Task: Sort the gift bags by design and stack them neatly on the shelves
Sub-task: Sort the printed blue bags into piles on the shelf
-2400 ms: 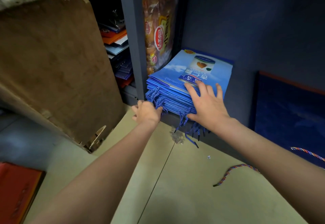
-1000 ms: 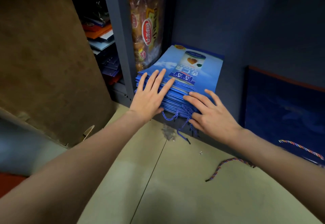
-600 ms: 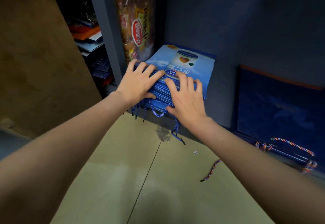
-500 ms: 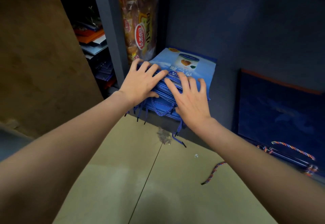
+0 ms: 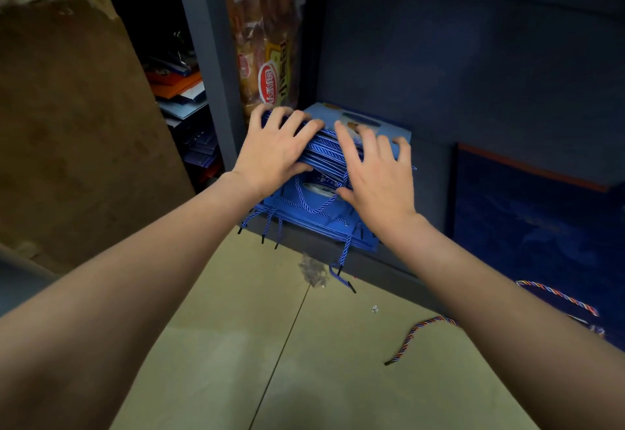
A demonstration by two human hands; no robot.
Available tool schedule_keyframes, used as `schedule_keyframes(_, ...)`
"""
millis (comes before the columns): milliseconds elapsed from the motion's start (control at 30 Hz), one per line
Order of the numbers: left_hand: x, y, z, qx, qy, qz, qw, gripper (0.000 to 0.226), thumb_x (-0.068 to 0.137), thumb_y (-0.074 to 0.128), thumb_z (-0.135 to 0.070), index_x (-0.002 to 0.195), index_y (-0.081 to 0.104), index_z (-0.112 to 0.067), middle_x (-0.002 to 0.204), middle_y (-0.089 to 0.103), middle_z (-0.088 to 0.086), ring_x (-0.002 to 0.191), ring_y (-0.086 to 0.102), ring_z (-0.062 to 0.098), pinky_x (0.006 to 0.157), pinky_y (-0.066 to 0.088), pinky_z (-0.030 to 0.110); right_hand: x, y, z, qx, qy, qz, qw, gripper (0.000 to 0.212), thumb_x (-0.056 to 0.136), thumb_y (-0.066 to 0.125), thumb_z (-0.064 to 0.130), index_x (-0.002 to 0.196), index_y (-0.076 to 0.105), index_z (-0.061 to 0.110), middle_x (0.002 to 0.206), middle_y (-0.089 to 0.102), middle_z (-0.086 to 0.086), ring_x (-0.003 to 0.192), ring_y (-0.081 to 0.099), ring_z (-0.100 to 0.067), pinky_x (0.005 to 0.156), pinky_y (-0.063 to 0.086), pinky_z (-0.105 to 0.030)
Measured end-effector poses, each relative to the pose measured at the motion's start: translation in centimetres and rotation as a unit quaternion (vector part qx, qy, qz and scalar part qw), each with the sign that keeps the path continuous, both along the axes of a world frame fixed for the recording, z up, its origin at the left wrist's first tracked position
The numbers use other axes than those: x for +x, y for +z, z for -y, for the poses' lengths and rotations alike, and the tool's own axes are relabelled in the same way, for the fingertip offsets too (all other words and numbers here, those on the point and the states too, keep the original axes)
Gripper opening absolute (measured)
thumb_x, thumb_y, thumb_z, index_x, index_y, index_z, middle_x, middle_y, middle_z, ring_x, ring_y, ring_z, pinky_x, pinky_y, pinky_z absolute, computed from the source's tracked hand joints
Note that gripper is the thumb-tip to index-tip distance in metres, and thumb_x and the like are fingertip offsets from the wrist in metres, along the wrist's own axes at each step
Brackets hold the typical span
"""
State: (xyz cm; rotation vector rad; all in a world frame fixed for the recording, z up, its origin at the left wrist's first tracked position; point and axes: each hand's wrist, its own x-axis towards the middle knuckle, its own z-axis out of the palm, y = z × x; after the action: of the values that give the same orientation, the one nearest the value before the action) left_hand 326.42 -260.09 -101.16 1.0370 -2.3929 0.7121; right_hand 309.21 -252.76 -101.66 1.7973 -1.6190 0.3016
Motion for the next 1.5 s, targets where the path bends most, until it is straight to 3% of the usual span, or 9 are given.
schedule_keyframes(333, 1.8, -4.7, -1.6, 0.069, 0.146, -0.034, 0.986, 0.105, 0.051, 0.086, -0.046, 0.135, 0.029, -0.022, 0.131, 0.048, 0.019, 0.12, 0.046, 0.035, 0.099, 0.03, 0.043, -0.3, -2.2, 0.4, 0.023, 0.038, -0.025, 0.999, 0.082, 0.044, 0.085, 0.04, 0.117, 0.058, 0.014, 0.1, 0.064, -0.005, 0.086, 0.06, -0.027, 0.092, 0.044, -0.049)
schedule_keyframes(633, 0.5, -5.2, -0.7, 0.087, 0.15, -0.117, 0.978, 0.096, 0.048, 0.087, -0.029, 0.129, 0.037, -0.021, 0.127, 0.048, 0.017, 0.12, 0.038, 0.035, 0.094, 0.039, 0.047, -1.0, -2.5, 0.5, 0.026, 0.041, -0.025, 0.999, 0.081, 0.052, 0.079, 0.041, 0.12, 0.046, 0.012, 0.104, 0.062, -0.005, 0.087, 0.058, -0.026, 0.096, 0.041, -0.049)
schedule_keyframes(867, 2.0, -7.6, -3.1, 0.097, 0.148, -0.048, 0.983, 0.092, 0.051, 0.084, -0.029, 0.13, 0.037, -0.018, 0.125, 0.052, 0.018, 0.115, 0.047, 0.038, 0.092, 0.042, 0.047, 0.1, -5.8, -1.4, 0.086, 0.029, -0.009, 0.996, 0.082, 0.055, 0.081, 0.037, 0.122, 0.041, 0.013, 0.106, 0.061, -0.007, 0.089, 0.057, -0.025, 0.094, 0.038, -0.049)
schedule_keyframes(1067, 4.1, -6.6, -3.2, 0.097, 0.126, 0.016, 0.987, 0.089, 0.054, 0.081, -0.017, 0.133, 0.04, -0.015, 0.125, 0.054, 0.018, 0.114, 0.051, 0.036, 0.095, 0.025, 0.043, 0.5, -4.5, -2.4, 0.146, 0.001, 0.004, 0.989, 0.083, 0.053, 0.082, 0.029, 0.127, 0.049, 0.016, 0.115, 0.059, -0.01, 0.097, 0.057, -0.028, 0.1, 0.033, -0.05)
schedule_keyframes(1167, 4.5, -5.7, -3.4, 0.103, 0.113, 0.008, 0.988, 0.091, 0.055, 0.08, -0.024, 0.135, 0.039, -0.013, 0.129, 0.049, 0.021, 0.12, 0.045, 0.036, 0.1, 0.026, 0.047, -1.2, -2.0, -3.2, 0.258, -0.019, 0.056, 0.964, 0.088, 0.064, 0.077, 0.041, 0.138, 0.035, 0.021, 0.132, 0.043, -0.009, 0.116, 0.045, -0.03, 0.105, 0.028, -0.05)
schedule_keyframes(1267, 2.6, -6.2, -6.3, 0.12, 0.061, -0.067, 0.989, 0.061, 0.069, 0.061, -0.028, 0.126, 0.05, -0.01, 0.12, 0.053, 0.015, 0.11, 0.045, 0.031, 0.092, 0.032, 0.044, -3.5, -1.0, -4.1, 0.368, -0.012, 0.233, 0.9, 0.087, 0.077, 0.069, 0.046, 0.144, 0.019, 0.024, 0.14, 0.024, -0.005, 0.128, 0.029, -0.027, 0.108, 0.026, -0.042)
schedule_keyframes(1367, -0.3, -7.2, -10.9, 0.273, 0.091, -0.149, 0.946, 0.043, 0.083, 0.045, -0.031, 0.122, 0.056, -0.018, 0.108, 0.054, 0.002, 0.102, 0.05, 0.025, 0.085, 0.037, 0.037, -4.1, -1.5, -5.3, 0.346, -0.002, 0.413, 0.842, 0.082, 0.077, 0.072, 0.039, 0.142, 0.027, 0.02, 0.141, 0.025, -0.004, 0.129, 0.033, -0.023, 0.107, 0.027, -0.029)
schedule_keyframes(1433, -1.7, -7.9, -12.3, 0.42, 0.159, -0.208, 0.869, 0.044, 0.092, 0.047, -0.033, 0.135, 0.046, -0.026, 0.116, 0.047, -0.002, 0.112, 0.039, 0.019, 0.092, 0.03, 0.032, -3.7, -2.2, -5.7, 0.302, -0.011, 0.491, 0.817, 0.074, 0.079, 0.072, 0.031, 0.14, 0.033, 0.017, 0.138, 0.03, -0.006, 0.125, 0.04, -0.019, 0.096, 0.026, -0.015)
schedule_keyframes(1500, -3.1, -7.9, -12.2, 0.468, 0.188, -0.286, 0.815, 0.046, 0.094, 0.049, -0.033, 0.139, 0.042, -0.027, 0.118, 0.044, 0.0, 0.115, 0.036, 0.019, 0.097, 0.028, 0.031, -2.7, -2.9, -6.2, 0.273, -0.02, 0.531, 0.802, 0.074, 0.08, 0.072, 0.024, 0.141, 0.031, 0.017, 0.138, 0.03, -0.008, 0.123, 0.042, -0.019, 0.09, 0.024, -0.01)
